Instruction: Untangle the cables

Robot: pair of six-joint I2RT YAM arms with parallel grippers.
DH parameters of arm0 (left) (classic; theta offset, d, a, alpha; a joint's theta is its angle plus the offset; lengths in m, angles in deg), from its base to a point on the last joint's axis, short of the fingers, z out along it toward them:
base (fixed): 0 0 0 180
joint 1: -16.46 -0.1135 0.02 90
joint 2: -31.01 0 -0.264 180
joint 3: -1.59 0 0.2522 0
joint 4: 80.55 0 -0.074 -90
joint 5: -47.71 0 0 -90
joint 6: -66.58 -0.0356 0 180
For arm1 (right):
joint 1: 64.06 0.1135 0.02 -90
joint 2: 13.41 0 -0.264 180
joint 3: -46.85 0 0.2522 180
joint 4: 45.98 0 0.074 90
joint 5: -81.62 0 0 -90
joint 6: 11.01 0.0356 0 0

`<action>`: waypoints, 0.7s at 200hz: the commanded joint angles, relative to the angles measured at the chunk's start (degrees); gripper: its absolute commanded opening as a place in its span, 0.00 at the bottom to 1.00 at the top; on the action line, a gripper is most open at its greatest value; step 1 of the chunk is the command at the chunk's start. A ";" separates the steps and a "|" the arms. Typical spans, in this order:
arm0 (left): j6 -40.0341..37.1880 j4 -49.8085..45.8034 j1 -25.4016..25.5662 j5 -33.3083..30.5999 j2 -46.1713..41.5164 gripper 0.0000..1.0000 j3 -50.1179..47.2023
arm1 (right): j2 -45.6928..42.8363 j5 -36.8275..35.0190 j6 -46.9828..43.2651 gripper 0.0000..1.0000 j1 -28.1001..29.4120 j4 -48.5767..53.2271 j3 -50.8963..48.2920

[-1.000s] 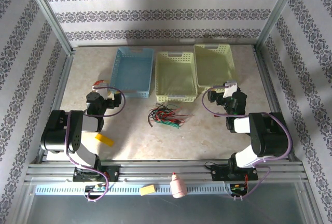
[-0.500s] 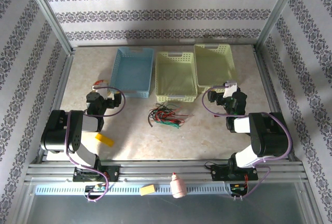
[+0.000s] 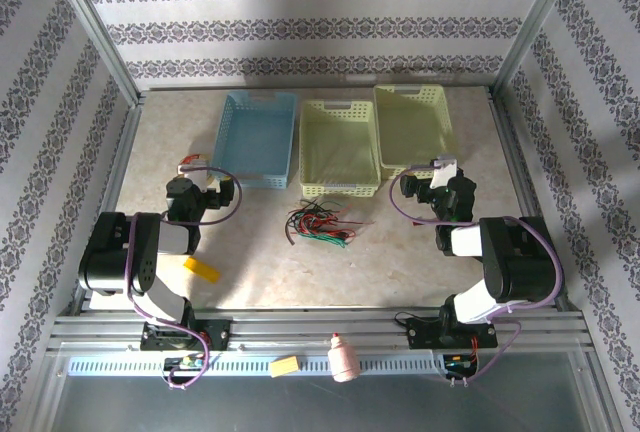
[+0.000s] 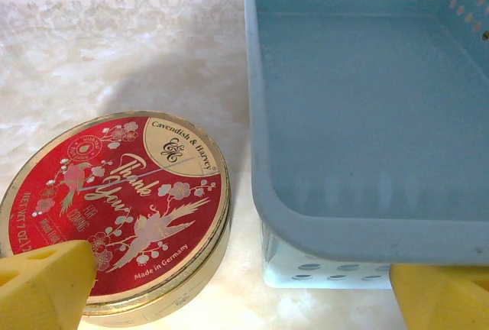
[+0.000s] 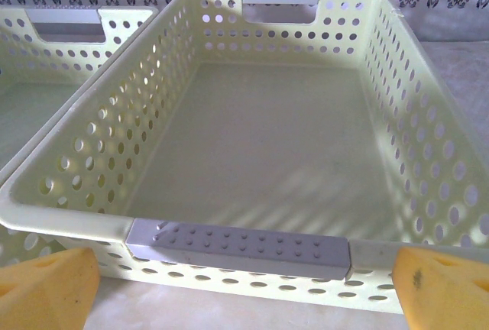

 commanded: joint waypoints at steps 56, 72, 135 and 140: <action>3.95 -29.20 0.68 -1.24 -12.31 0.99 13.93 | -9.99 -7.66 3.05 0.98 -0.76 9.72 2.47; 5.41 -26.79 1.06 -2.28 -17.22 0.99 11.64 | -17.06 -15.91 4.31 0.98 1.00 14.33 2.78; 24.24 -34.44 1.78 -13.13 -32.34 0.99 1.75 | -32.57 -25.88 6.00 0.99 9.30 21.22 1.35; 25.22 -35.90 1.78 -12.86 -32.87 0.99 1.84 | -32.88 -25.58 7.29 0.98 9.81 23.50 2.31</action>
